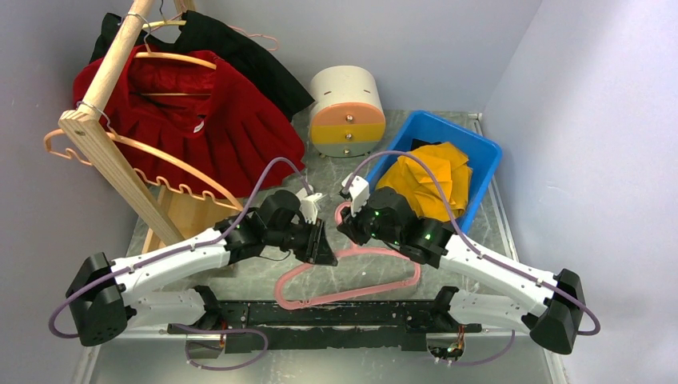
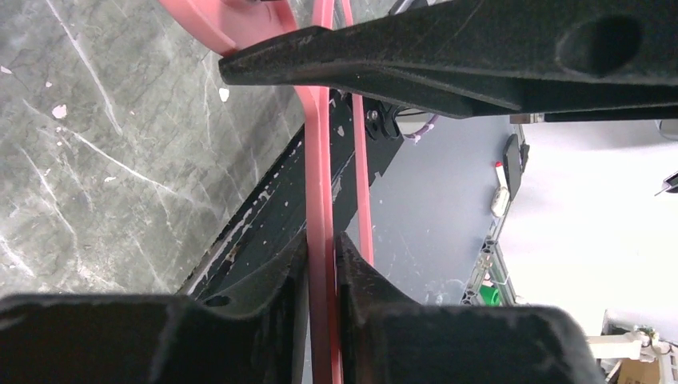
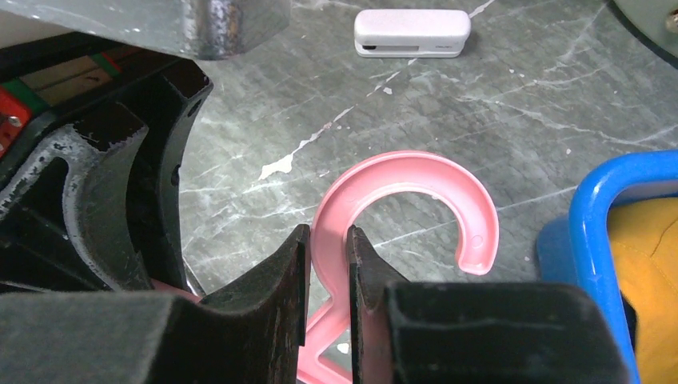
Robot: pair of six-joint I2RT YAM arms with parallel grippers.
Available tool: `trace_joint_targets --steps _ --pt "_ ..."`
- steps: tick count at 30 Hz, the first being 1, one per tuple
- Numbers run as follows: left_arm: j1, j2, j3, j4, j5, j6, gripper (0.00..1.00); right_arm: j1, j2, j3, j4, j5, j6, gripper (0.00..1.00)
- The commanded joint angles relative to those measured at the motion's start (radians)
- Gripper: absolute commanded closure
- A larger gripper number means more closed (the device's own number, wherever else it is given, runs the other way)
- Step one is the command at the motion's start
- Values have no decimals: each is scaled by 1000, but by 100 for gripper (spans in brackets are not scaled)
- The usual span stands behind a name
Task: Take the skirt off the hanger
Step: Pick up the hanger at the center of the board.
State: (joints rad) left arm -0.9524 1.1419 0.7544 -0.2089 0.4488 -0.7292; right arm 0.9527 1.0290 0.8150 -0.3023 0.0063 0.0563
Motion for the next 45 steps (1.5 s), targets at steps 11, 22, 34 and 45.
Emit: trace_joint_targets --steps 11,22,34,45 --pt "5 -83 252 -275 -101 103 93 -3 15 220 -141 84 126 45" --pt "6 -144 434 -437 -320 160 93 -3 -8 521 -310 131 250 1" --pt "6 -28 539 -308 -407 179 93 -3 -76 533 -391 256 326 0" --pt "5 -36 312 -101 -310 89 93 -3 -131 475 -380 282 310 0"
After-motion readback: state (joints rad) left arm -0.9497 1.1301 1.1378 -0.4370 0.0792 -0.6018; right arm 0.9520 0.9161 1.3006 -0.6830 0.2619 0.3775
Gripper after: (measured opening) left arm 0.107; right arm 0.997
